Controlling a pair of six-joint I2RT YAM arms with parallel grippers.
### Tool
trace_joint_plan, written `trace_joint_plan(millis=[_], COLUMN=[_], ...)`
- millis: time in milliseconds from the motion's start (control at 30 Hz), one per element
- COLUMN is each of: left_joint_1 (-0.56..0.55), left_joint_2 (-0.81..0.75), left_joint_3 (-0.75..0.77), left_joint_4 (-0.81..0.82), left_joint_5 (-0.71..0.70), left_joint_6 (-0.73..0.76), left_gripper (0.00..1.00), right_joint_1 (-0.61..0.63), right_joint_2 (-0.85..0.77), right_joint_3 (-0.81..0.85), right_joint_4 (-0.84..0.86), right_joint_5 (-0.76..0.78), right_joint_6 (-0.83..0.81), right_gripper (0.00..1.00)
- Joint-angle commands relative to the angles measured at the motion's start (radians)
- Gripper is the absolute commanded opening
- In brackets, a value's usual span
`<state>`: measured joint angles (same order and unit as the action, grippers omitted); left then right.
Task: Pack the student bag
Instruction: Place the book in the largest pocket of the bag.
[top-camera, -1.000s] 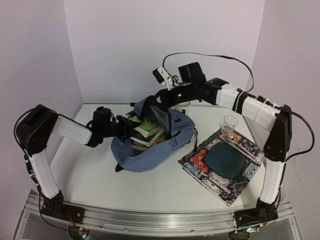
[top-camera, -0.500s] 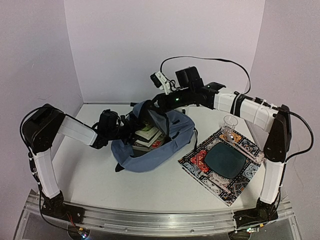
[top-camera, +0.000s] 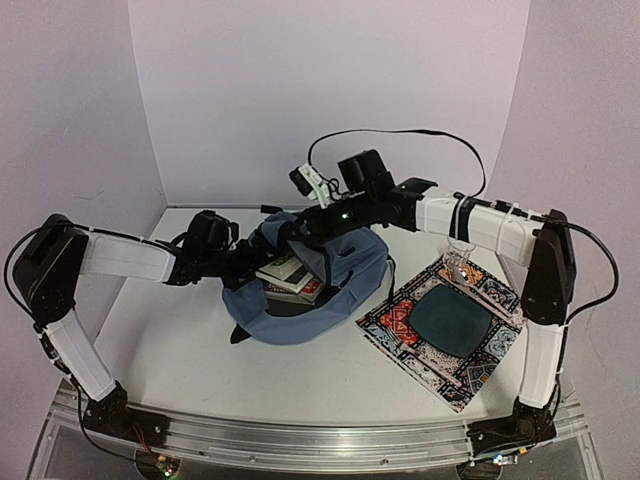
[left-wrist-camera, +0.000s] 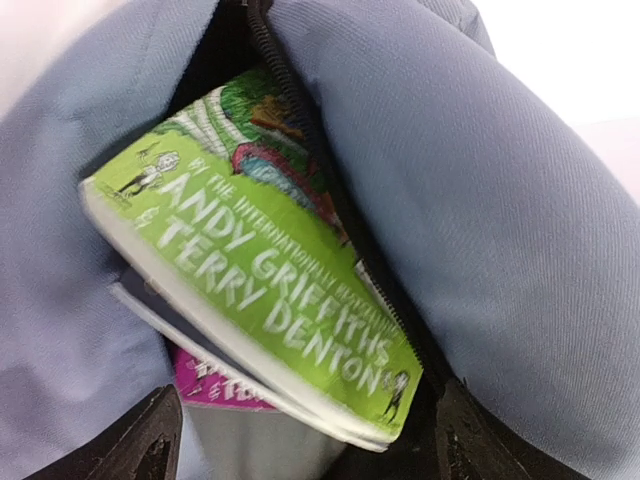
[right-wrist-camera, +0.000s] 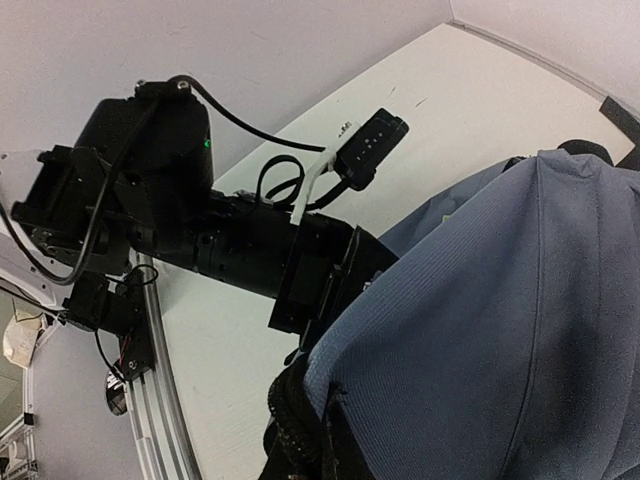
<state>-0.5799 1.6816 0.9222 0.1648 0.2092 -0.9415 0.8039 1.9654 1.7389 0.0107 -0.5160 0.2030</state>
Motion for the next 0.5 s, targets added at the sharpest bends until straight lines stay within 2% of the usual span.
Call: trace_joint_plan(millis=[0,167,233,467], left_joint_1=[-0.019,-0.024,-0.025,-0.06], left_joint_2=[-0.057,-0.041,-0.062,-0.056], left_joint_3=[0.001,0.018,0.005,0.013], left_joint_4=[-0.112,-0.123,-0.169,-0.306], left_joint_5=[-0.055,-0.026,-0.064,-0.194], left_joint_6=[0.119,0.104,0.114,0.152], left_gripper=[0.87,0.73,0.73,0.84], right_joint_1=[0.01,0.018,0.021,0.027], right_joint_2=[0.009,0.023,0.02,0.017], right_joint_3=[0.005,0.014,0.011,-0.006], right_joint_4=[0.04,0.04,0.04,0.041], right_joint_5=[-0.039,-0.041,-0.037,-0.032], right_joint_6=[0.007,0.012,0.013,0.013], right_gripper=[0.0,0.0,0.0,0.0])
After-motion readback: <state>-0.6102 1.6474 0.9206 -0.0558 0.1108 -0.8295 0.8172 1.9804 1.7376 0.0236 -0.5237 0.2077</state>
